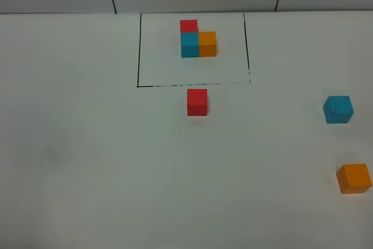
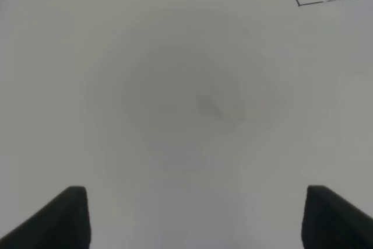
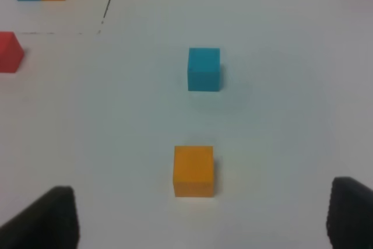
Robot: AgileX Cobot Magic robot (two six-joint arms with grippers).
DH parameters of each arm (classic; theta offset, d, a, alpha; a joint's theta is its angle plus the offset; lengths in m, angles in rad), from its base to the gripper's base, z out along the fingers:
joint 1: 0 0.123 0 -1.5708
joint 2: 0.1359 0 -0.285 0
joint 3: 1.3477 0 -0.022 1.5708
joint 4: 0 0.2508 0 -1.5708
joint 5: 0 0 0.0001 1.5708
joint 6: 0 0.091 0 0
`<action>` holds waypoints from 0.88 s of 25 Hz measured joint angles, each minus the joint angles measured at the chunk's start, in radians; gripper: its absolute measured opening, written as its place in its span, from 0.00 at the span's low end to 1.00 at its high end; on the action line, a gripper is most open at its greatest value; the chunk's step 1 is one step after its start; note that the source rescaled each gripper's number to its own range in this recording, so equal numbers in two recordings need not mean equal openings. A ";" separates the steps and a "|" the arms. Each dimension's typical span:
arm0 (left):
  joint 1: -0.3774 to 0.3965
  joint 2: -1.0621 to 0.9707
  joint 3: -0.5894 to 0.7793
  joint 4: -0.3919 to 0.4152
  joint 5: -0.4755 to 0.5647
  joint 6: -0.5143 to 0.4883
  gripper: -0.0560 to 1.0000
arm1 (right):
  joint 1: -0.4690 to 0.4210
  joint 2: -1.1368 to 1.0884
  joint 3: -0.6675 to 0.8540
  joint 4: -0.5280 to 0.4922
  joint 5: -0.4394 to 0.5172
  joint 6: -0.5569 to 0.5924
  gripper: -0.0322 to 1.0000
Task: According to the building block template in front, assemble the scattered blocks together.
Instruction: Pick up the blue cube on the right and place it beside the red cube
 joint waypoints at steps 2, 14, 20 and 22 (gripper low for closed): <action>0.000 0.000 0.000 0.000 0.000 0.000 0.70 | 0.000 0.000 0.000 0.000 -0.001 0.000 0.74; 0.000 0.000 0.000 0.000 0.001 0.000 0.70 | 0.000 0.079 -0.034 -0.105 -0.001 0.166 0.74; 0.000 0.000 0.000 0.000 0.001 0.000 0.70 | 0.000 0.443 -0.176 -0.129 -0.025 0.217 0.74; 0.000 0.000 0.000 0.000 0.001 0.000 0.70 | 0.000 0.614 -0.219 -0.129 -0.056 0.186 0.77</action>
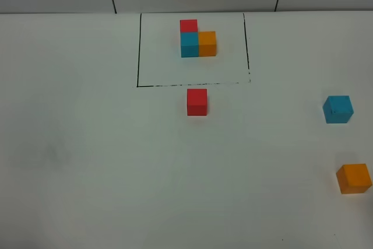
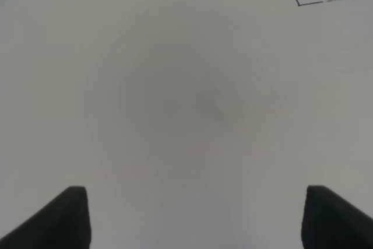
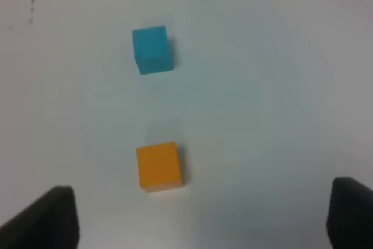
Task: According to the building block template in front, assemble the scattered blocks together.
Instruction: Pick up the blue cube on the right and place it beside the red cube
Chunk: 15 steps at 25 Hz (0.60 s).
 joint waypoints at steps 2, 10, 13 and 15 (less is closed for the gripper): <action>0.000 0.000 0.000 0.000 0.000 0.000 0.70 | 0.000 0.164 -0.041 0.006 -0.040 -0.028 0.82; 0.000 0.000 0.000 0.000 0.000 0.000 0.70 | 0.000 0.790 -0.229 0.131 -0.220 -0.155 0.99; 0.000 0.000 0.000 0.000 0.000 0.000 0.69 | 0.000 0.937 -0.284 0.167 -0.273 -0.183 1.00; 0.000 0.000 0.000 0.000 0.000 0.000 0.69 | 0.000 1.017 -0.306 0.173 -0.308 -0.191 1.00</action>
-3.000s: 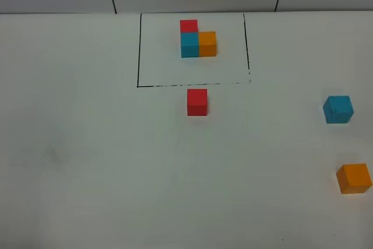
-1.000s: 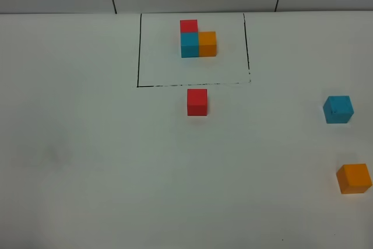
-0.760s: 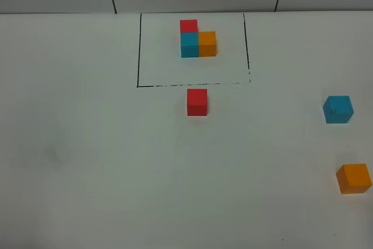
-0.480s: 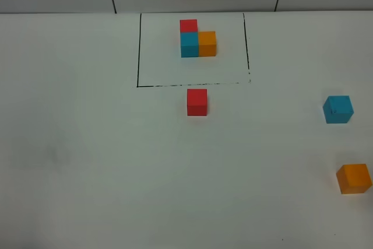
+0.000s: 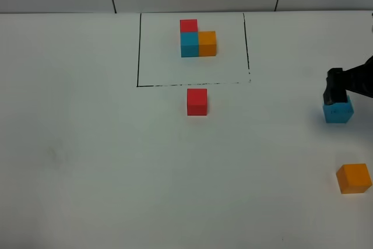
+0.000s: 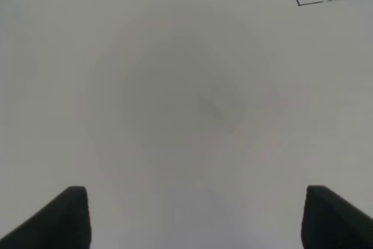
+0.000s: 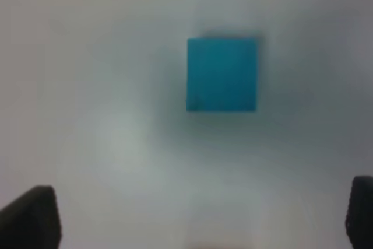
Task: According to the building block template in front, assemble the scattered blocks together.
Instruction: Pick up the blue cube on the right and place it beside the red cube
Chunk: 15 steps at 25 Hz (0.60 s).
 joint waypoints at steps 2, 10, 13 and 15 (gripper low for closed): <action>0.000 0.000 0.000 0.000 0.000 0.000 0.69 | 0.000 0.069 -0.009 0.001 -0.033 -0.004 1.00; 0.000 0.000 0.000 0.000 0.000 0.000 0.69 | -0.004 0.219 -0.049 -0.001 -0.100 -0.012 0.94; 0.000 0.000 0.000 0.000 0.000 0.000 0.69 | -0.005 0.240 -0.055 -0.011 -0.105 -0.016 0.82; 0.000 0.000 0.000 0.000 0.000 0.000 0.69 | -0.006 0.250 -0.055 -0.013 -0.107 -0.016 0.70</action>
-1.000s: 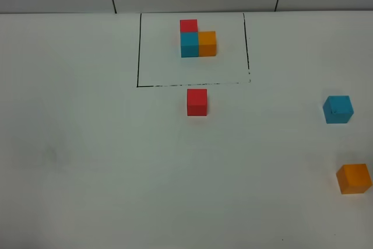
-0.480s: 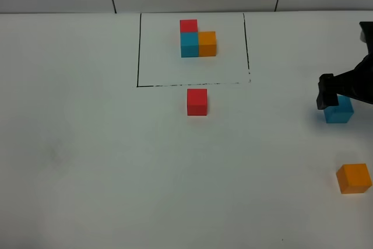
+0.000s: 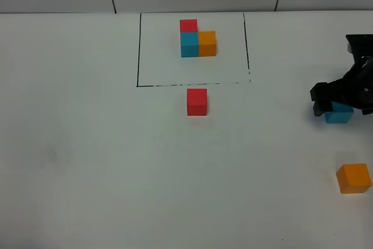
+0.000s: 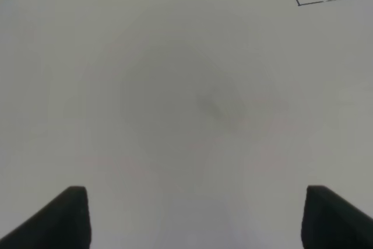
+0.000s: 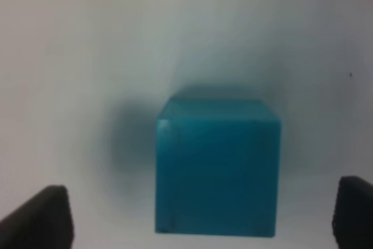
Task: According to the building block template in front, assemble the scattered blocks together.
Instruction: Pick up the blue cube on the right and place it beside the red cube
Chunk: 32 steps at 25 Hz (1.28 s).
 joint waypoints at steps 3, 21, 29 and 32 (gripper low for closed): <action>0.000 0.000 0.000 0.000 0.000 0.000 0.69 | 0.000 0.013 -0.001 -0.001 -0.008 -0.001 0.48; 0.000 0.000 0.000 0.000 0.000 0.000 0.69 | 0.003 -0.031 -0.012 -0.051 0.055 -0.001 0.05; 0.000 0.000 0.000 0.000 0.000 0.000 0.69 | 0.207 -0.166 -0.017 -0.078 0.239 0.080 0.05; 0.000 0.000 0.000 0.000 0.000 0.000 0.69 | 0.339 -0.177 -0.017 -0.075 0.218 0.283 0.05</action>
